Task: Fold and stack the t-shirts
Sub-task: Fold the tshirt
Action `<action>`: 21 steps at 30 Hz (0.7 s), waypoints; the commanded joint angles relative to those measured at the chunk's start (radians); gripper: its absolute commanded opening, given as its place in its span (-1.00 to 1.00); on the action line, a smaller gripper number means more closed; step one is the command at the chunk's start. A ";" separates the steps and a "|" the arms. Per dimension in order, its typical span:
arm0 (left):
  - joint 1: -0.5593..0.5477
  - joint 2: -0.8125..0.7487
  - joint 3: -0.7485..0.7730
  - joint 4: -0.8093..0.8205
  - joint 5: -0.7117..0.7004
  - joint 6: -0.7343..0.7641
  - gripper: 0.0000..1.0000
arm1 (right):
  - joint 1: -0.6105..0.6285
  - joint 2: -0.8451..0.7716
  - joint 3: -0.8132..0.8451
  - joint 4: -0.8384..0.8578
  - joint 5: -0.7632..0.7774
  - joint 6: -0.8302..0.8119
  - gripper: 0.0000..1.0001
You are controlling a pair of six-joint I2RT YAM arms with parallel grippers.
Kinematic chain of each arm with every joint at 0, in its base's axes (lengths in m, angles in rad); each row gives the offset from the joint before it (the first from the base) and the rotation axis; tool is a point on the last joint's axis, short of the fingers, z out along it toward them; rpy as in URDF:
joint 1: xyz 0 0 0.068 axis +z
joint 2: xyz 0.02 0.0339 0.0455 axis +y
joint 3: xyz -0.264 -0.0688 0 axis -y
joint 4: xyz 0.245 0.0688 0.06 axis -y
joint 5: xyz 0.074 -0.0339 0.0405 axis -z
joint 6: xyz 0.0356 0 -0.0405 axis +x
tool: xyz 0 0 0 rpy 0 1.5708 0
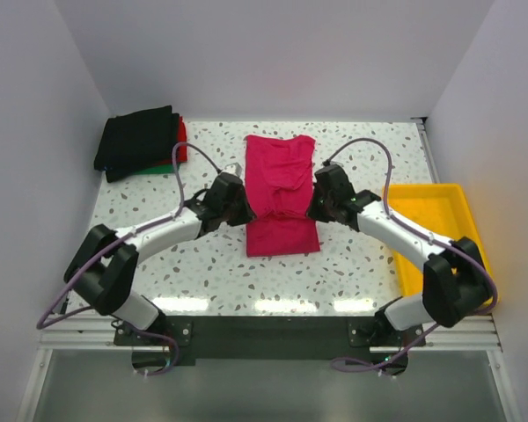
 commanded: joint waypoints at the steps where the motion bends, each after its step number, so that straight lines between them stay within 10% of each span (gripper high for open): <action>1: 0.042 0.063 0.101 0.051 -0.053 0.028 -1.00 | -0.052 0.081 0.080 0.093 0.016 -0.038 -1.00; 21: 0.177 0.329 0.346 0.045 0.044 0.059 -1.00 | -0.161 0.364 0.263 0.150 -0.110 -0.025 -1.00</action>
